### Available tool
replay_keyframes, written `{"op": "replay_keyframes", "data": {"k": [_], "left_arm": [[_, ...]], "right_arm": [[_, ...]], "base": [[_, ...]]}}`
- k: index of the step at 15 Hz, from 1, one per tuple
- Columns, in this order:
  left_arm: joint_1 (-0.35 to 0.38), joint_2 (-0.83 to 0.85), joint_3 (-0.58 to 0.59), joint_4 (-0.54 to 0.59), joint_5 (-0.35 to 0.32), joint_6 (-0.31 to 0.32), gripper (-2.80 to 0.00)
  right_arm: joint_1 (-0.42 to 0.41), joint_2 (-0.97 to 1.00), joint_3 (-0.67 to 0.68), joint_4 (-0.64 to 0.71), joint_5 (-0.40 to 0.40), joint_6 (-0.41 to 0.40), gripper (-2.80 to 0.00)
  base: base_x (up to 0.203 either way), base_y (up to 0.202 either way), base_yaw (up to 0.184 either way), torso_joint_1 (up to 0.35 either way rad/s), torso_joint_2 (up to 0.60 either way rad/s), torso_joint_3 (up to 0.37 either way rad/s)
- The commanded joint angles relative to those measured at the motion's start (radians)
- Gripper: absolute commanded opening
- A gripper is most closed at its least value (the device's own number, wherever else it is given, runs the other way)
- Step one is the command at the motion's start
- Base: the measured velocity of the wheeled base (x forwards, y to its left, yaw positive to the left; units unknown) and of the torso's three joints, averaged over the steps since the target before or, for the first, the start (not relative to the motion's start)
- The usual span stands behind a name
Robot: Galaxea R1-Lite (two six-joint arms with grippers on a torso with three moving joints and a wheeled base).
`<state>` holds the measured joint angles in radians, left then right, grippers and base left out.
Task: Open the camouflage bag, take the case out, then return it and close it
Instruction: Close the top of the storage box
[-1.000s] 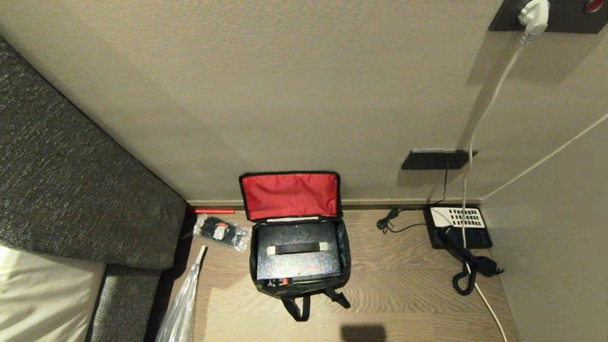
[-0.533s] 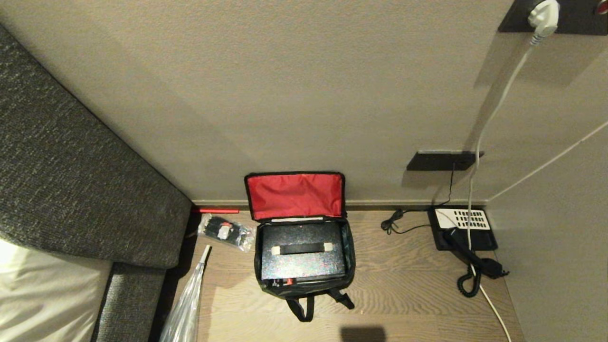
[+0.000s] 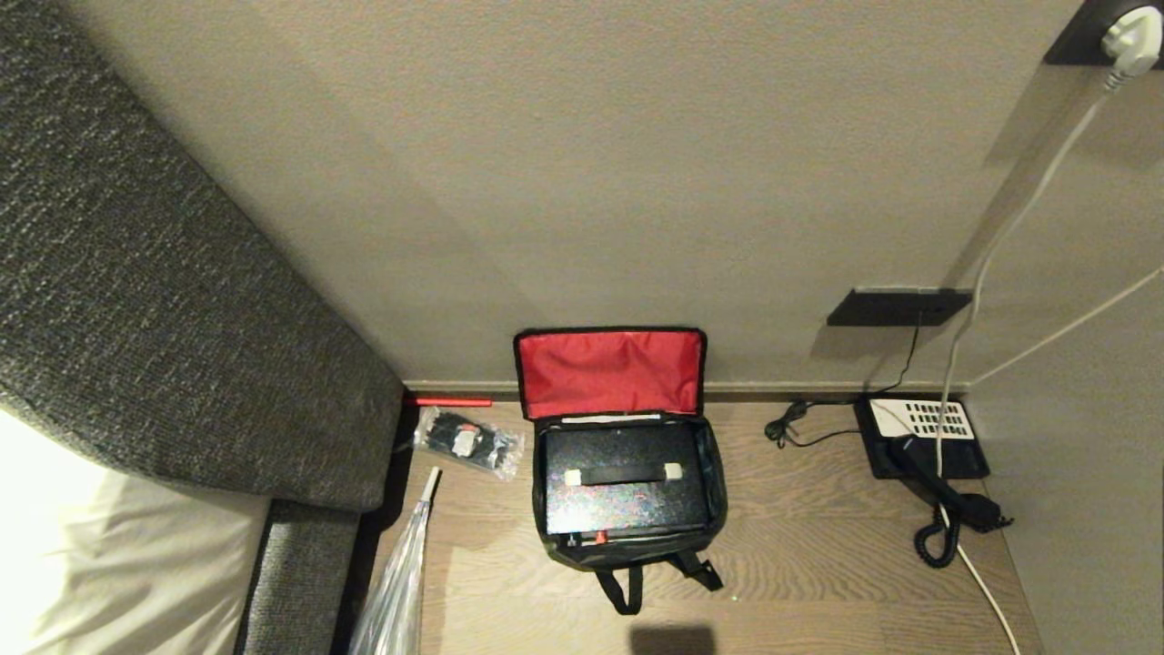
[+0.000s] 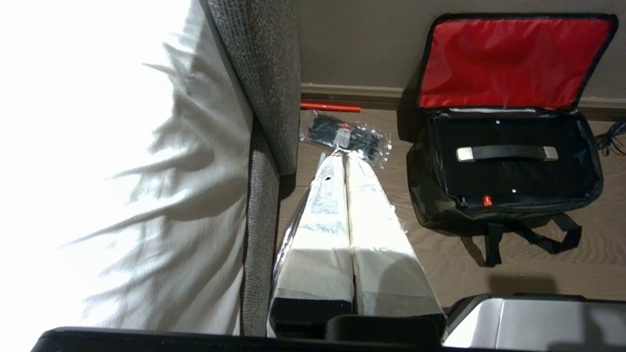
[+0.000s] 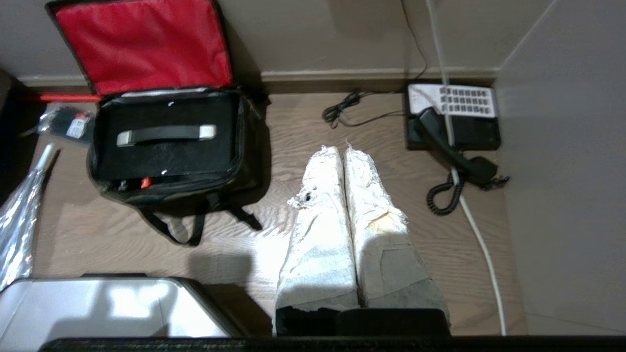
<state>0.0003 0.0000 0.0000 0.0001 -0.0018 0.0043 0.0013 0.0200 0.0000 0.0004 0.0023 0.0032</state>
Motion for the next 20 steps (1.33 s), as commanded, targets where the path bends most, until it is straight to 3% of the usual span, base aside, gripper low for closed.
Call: {"op": "replay_keyframes", "data": {"k": [1,10,14,20], "left_arm": [[0.0,0.0,0.0,0.0,0.0,0.0,-2.8],[0.0,0.0,0.0,-0.001,0.002,-0.009,-2.8],[0.0,0.0,0.0,-0.002,0.002,-0.007,-2.8],[0.0,0.0,0.0,0.0,0.002,-0.01,-2.8]], "right_arm": [[0.0,0.003,0.0,0.0,0.001,0.0,-2.8],[0.0,0.003,0.0,0.0,0.001,0.0,-2.8],[0.0,0.003,0.0,0.0,0.001,0.0,-2.8],[0.0,0.003,-0.004,0.008,0.001,-0.005,-2.8]], "base": [[0.0,0.0,0.0,0.0,0.0,0.0],[0.0,0.0,0.0,0.0,0.0,0.0],[0.131,0.0,-0.001,0.004,0.0,0.002],[0.0,0.0,0.0,0.0,0.0,0.0]]}}
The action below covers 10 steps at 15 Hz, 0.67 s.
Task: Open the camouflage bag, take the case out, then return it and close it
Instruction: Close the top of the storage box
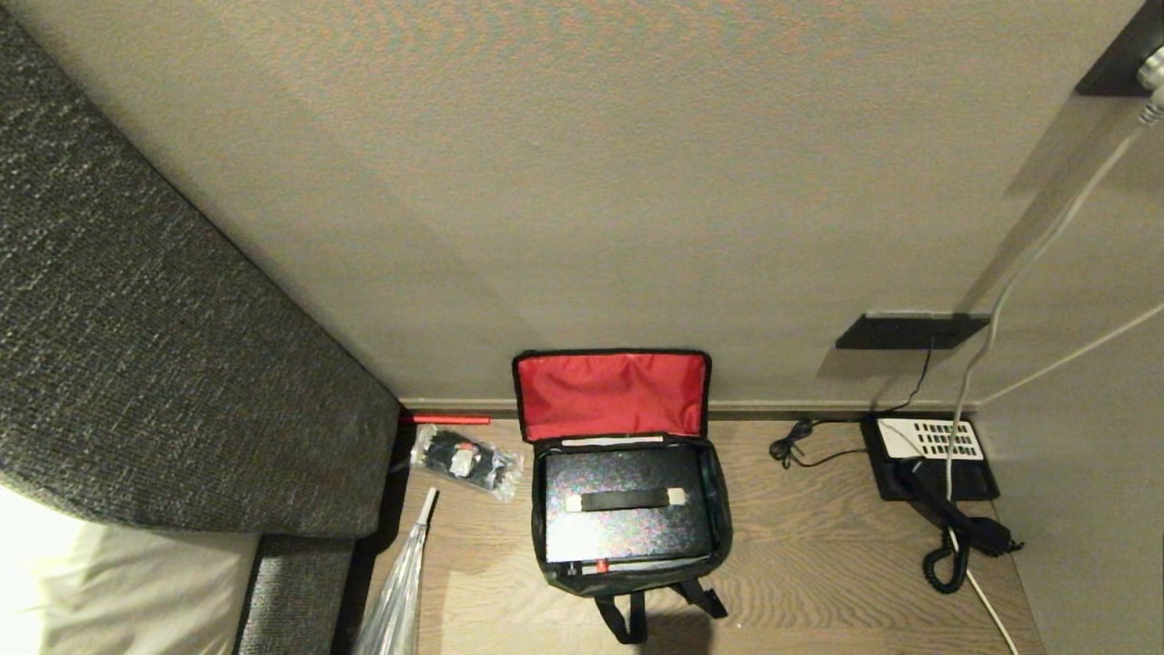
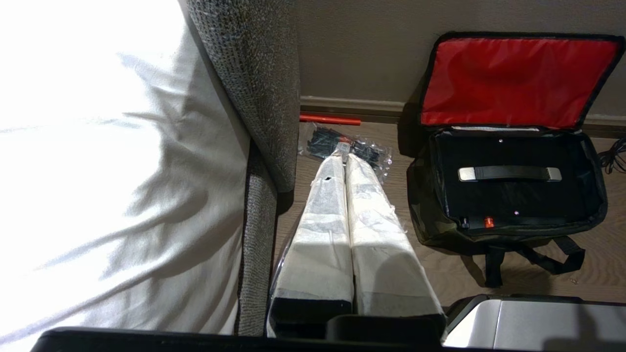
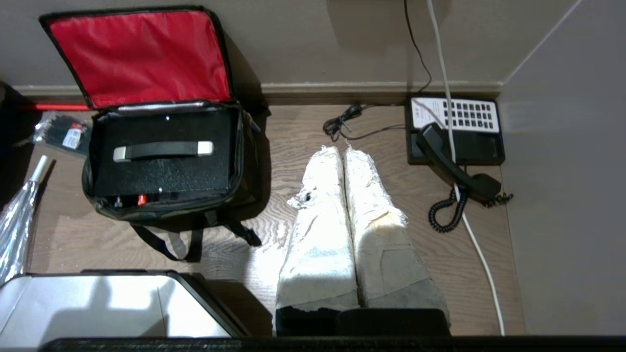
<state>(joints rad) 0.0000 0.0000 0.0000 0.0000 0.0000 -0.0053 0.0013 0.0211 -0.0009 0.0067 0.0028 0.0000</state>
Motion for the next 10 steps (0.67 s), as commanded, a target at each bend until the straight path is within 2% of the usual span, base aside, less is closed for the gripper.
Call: {"op": "replay_keyframes", "data": {"k": [1,3,4,5,6,8,10], "left_arm": [[0.0,0.0,0.0,0.0,0.0,-0.001,-2.8],[0.0,0.0,0.0,0.0,0.0,-0.001,-2.8],[0.0,0.0,0.0,0.0,0.0,0.001,-2.8],[0.0,0.0,0.0,0.0,0.0,0.001,-2.8],[0.0,0.0,0.0,0.0,0.0,0.001,-2.8],[0.0,0.0,0.0,0.0,0.0,0.001,-2.8],[0.0,0.0,0.0,0.0,0.0,0.001,-2.8]], "right_arm": [[0.0,0.002,0.001,-0.008,-0.001,0.004,-2.8],[0.0,0.002,-0.007,-0.021,-0.003,0.012,-2.8],[0.0,0.002,-0.037,0.004,0.001,0.021,-2.8],[0.0,0.002,-0.106,0.087,0.016,0.033,-2.8],[0.0,0.002,-0.219,0.209,0.049,0.047,-2.8],[0.0,0.01,-0.496,0.445,0.174,0.078,-2.8],[-0.001,0.11,-0.634,0.469,0.228,0.128,-2.8]], "base": [[0.0,0.0,0.0,0.0,0.0,0.0],[0.0,0.0,0.0,0.0,0.0,0.0],[0.0,0.0,0.0,0.0,0.0,0.0],[0.0,0.0,0.0,0.0,0.0,0.0],[0.0,0.0,0.0,0.0,0.0,0.0],[0.0,0.0,0.0,0.0,0.0,0.0],[0.0,0.0,0.0,0.0,0.0,0.0]]}}
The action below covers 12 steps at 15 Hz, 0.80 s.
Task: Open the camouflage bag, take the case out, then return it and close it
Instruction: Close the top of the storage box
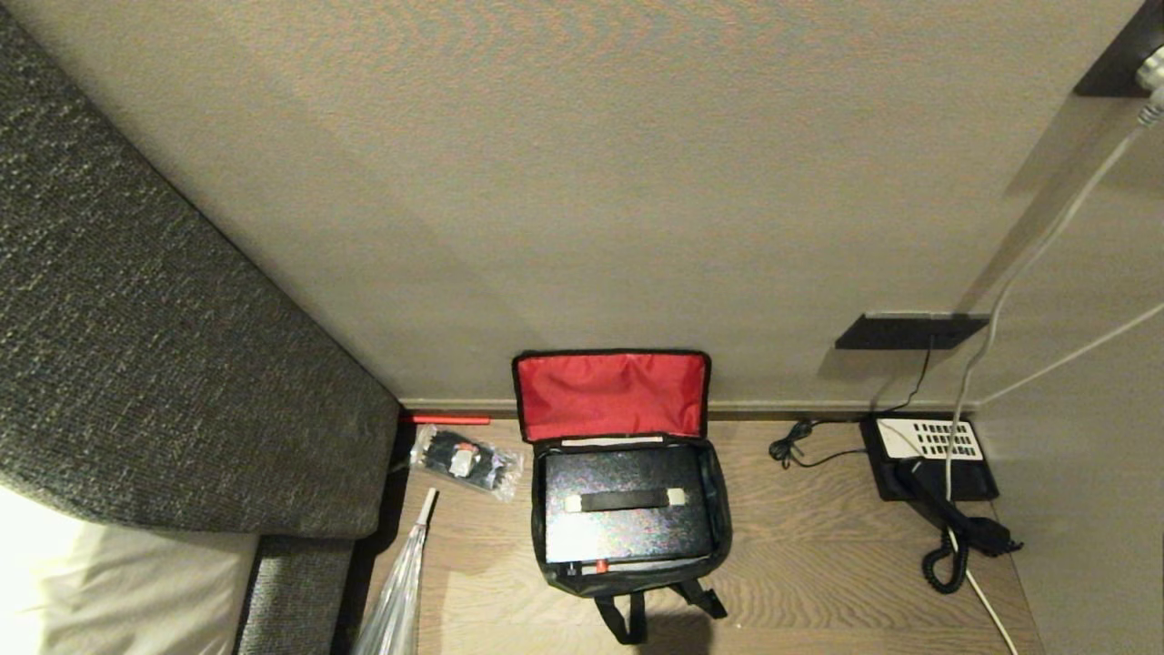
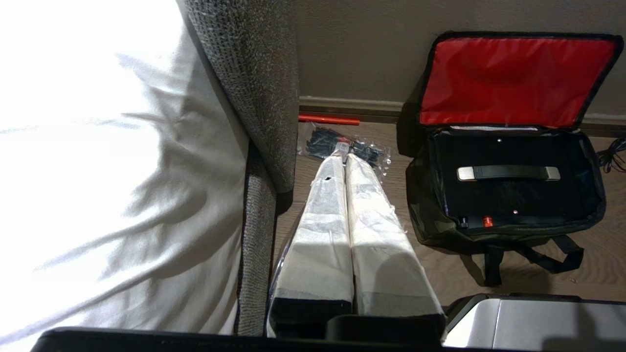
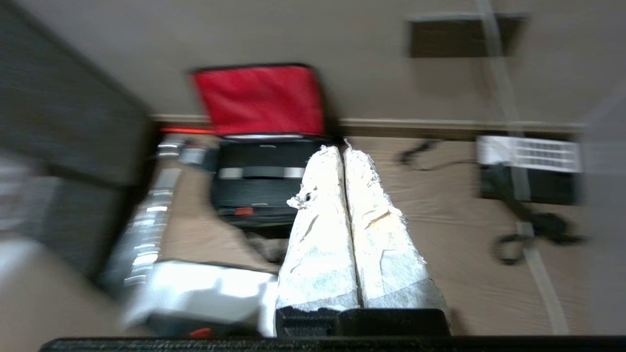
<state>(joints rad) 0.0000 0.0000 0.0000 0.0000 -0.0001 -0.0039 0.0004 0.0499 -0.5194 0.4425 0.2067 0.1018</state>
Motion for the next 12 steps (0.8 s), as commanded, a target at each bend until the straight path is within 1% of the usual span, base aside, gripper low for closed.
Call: {"op": "replay_keyframes", "data": {"k": [1,3,4,6,7,8,12], "left_arm": [[0.0,0.0,0.0,0.0,0.0,-0.001,-2.8],[0.0,0.0,0.0,0.0,0.001,0.001,-2.8],[0.0,0.0,0.0,0.0,0.001,0.001,-2.8],[0.0,0.0,0.0,-0.001,0.0,0.001,-2.8],[0.0,0.0,0.0,0.0,0.0,0.004,-2.8],[0.0,0.0,0.0,0.0,-0.001,0.008,-2.8],[0.0,0.0,-0.002,0.001,0.002,0.009,-2.8]], "right_arm": [[0.0,0.181,-0.161,0.014,0.032,0.075,-2.8],[0.001,0.453,-0.223,-0.021,0.046,0.139,-2.8],[0.001,0.568,-0.228,-0.049,0.052,0.144,-2.8],[0.001,0.744,-0.199,-0.172,0.056,0.11,-2.8],[0.001,0.803,-0.169,-0.253,0.054,0.091,-2.8],[0.002,0.847,-0.139,-0.305,0.044,0.077,-2.8],[0.01,0.934,-0.073,-0.323,0.032,0.052,-2.8]], "base": [[0.0,0.0,0.0,0.0,0.0,0.0],[0.0,0.0,0.0,0.0,0.0,0.0],[0.0,0.0,0.0,0.0,0.0,0.0],[0.0,0.0,0.0,0.0,0.0,0.0],[0.0,0.0,0.0,0.0,0.0,0.0],[0.0,0.0,0.0,0.0,0.0,0.0],[0.0,0.0,0.0,0.0,0.0,0.0]]}}
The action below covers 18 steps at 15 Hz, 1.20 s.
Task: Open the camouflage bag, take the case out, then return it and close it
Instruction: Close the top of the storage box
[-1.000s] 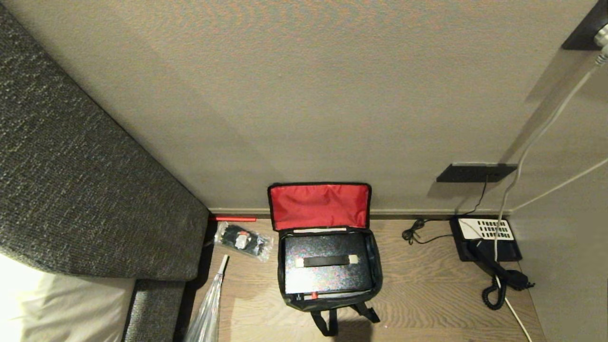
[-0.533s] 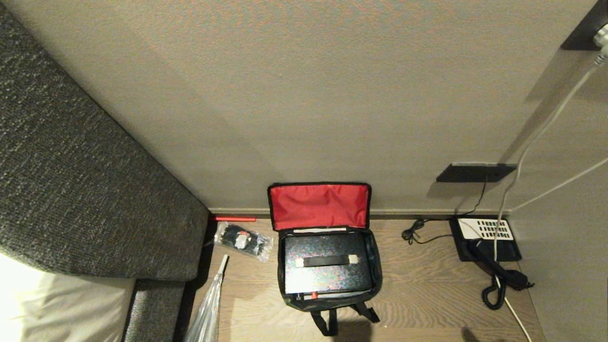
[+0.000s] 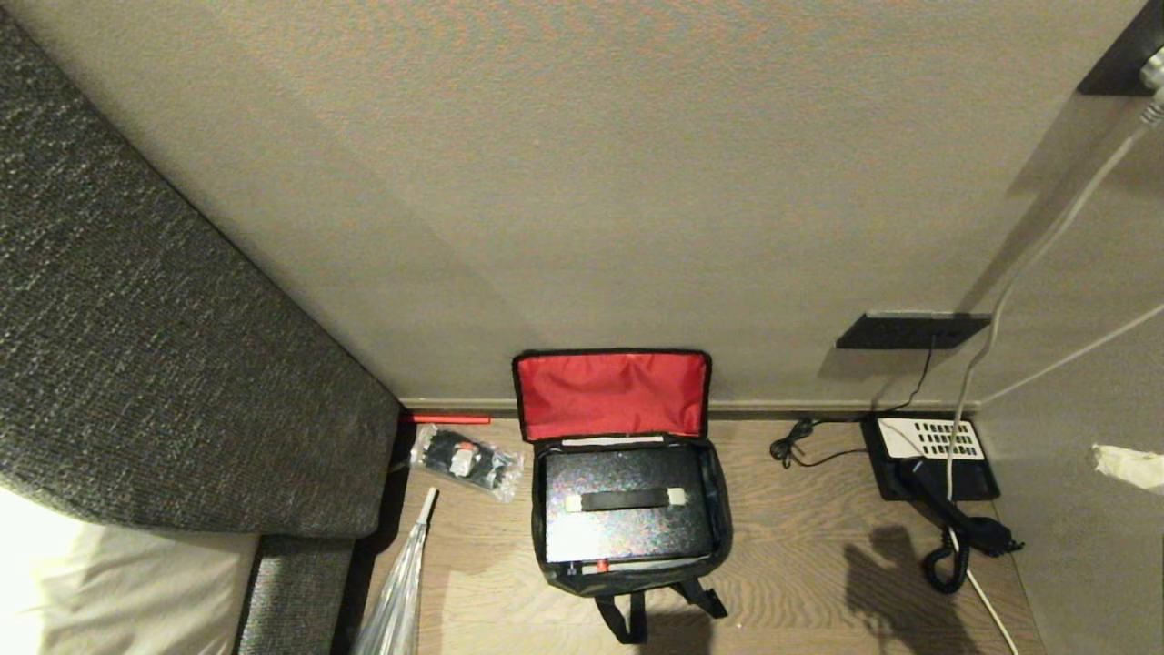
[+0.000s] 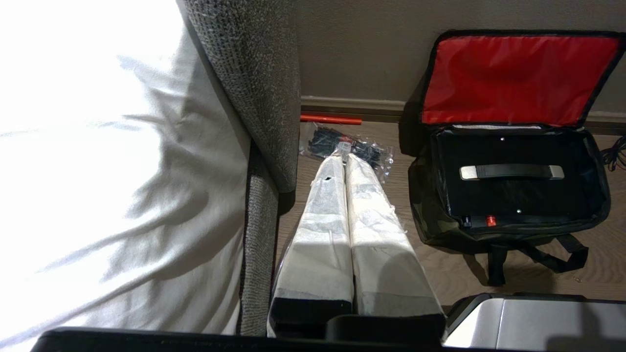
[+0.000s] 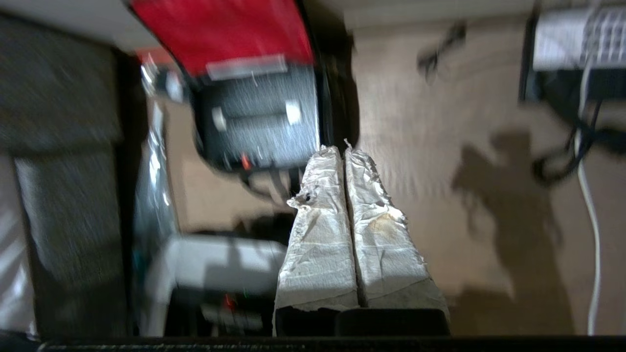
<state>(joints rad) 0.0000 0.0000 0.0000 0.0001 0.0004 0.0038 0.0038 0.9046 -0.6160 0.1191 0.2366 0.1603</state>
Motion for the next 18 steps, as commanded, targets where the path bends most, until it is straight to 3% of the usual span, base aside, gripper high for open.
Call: {"op": "replay_keyframes", "data": {"k": [1,10,14,18], "left_arm": [[0.0,0.0,0.0,-0.001,0.001,-0.001,-2.8],[0.0,0.0,0.0,0.0,0.001,-0.001,-2.8],[0.0,0.0,0.0,0.0,0.001,-0.001,-2.8],[0.0,0.0,0.0,-0.002,0.0,-0.007,-2.8]], "right_arm": [[0.012,0.129,0.032,-0.006,0.003,-0.018,-2.8],[0.086,0.411,0.042,-0.169,0.006,-0.031,-2.8],[0.105,0.542,0.035,-0.387,0.002,-0.025,-2.8],[0.138,0.646,0.019,-0.509,0.004,0.006,-2.8]], "base": [[0.0,0.0,0.0,0.0,0.0,0.0],[0.0,0.0,0.0,0.002,0.0,-0.161],[0.0,0.0,0.0,0.006,0.0,-0.2],[0.0,0.0,0.0,0.002,0.01,-0.151]]}}
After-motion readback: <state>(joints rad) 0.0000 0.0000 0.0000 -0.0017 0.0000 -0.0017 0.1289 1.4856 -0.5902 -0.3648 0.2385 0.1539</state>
